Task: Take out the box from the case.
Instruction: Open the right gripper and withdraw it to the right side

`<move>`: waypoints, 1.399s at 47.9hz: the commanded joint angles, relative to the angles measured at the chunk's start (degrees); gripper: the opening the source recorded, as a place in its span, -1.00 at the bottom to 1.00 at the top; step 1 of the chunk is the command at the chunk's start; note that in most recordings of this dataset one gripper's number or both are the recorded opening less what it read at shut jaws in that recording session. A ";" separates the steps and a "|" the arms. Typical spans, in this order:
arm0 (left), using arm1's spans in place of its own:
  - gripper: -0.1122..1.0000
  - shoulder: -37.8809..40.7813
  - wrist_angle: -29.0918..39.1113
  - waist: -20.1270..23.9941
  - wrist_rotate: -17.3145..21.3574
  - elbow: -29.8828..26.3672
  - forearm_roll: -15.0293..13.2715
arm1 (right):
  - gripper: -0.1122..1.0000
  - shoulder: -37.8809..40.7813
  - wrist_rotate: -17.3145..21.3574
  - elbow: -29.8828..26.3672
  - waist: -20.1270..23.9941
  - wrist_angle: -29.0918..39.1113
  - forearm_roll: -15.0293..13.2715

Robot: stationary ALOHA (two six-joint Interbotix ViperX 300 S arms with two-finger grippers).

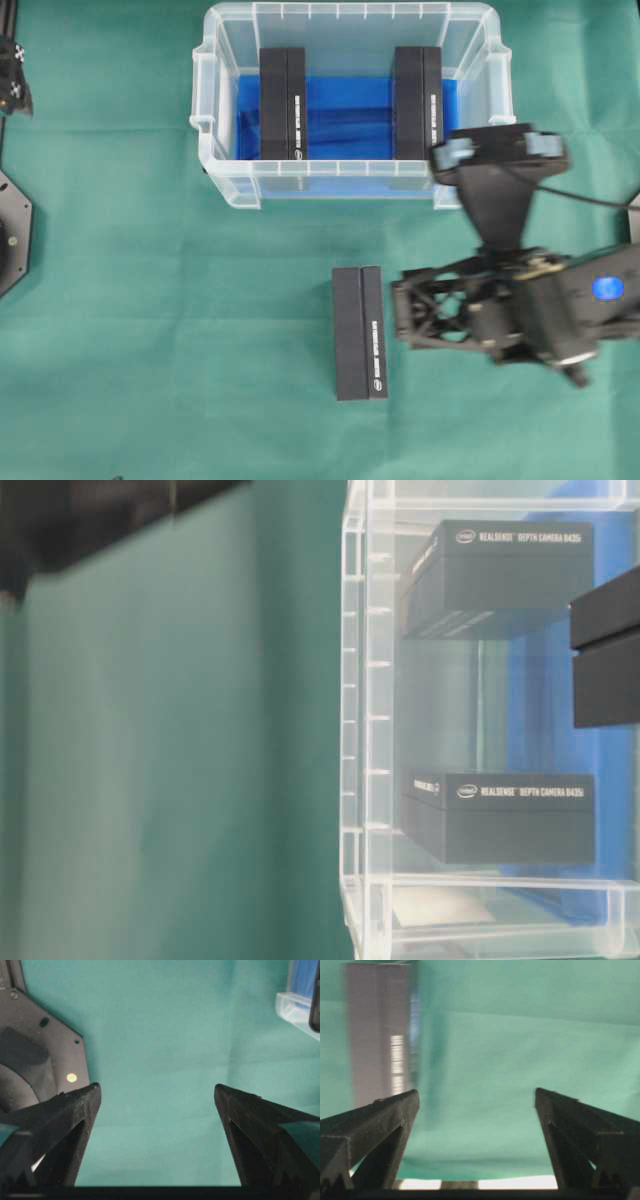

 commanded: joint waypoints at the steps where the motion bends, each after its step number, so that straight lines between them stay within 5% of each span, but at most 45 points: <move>1: 0.95 0.18 0.00 -0.26 0.00 -0.53 -0.09 | 0.89 -5.36 0.44 4.04 0.79 -1.58 0.09; 23: 0.95 0.44 0.00 -0.44 -0.18 -0.62 -0.09 | 0.89 -24.61 4.13 24.17 4.39 -3.69 0.00; 46: 0.95 0.53 -0.26 -0.44 -1.58 -0.62 -0.09 | 0.89 -26.37 3.52 27.77 3.69 -7.21 -2.72; 56: 0.95 0.70 -0.35 -0.79 -1.67 -0.62 -0.18 | 0.89 -28.83 0.18 29.97 -2.29 -7.29 -4.57; 67: 0.95 0.79 -0.35 -0.88 -1.85 -0.62 -0.09 | 0.89 -32.78 -11.25 32.96 -14.68 -7.65 -4.57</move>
